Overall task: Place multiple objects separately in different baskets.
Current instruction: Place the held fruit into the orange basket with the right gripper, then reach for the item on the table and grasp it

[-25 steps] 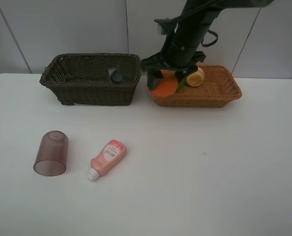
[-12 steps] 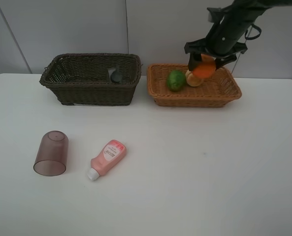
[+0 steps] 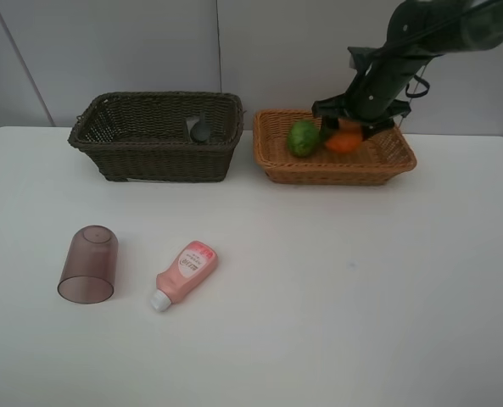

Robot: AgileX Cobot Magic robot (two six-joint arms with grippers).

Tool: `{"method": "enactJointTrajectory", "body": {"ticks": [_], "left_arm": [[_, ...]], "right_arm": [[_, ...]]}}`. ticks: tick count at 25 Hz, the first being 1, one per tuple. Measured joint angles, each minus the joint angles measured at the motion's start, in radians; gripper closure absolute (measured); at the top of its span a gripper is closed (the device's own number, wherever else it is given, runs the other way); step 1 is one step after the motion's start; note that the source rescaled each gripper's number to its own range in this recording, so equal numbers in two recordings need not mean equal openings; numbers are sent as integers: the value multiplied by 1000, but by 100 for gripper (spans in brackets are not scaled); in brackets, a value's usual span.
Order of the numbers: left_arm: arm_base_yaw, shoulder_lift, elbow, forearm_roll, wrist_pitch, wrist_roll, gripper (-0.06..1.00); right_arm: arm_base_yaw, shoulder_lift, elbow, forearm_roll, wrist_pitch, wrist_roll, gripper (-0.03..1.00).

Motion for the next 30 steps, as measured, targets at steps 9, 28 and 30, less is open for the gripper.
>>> {"method": "enactJointTrajectory", "body": {"ticks": [9, 28, 30], "left_arm": [[0, 0, 0, 0, 0, 0, -6], [0, 0, 0, 0, 0, 0, -6], [0, 0, 0, 0, 0, 0, -6]], "right_arm": [[1, -2, 0, -14, -20, 0, -1], [-200, -531, 425, 0, 178, 36, -1], [-236, -659, 505, -1, 179, 36, -1]]}}
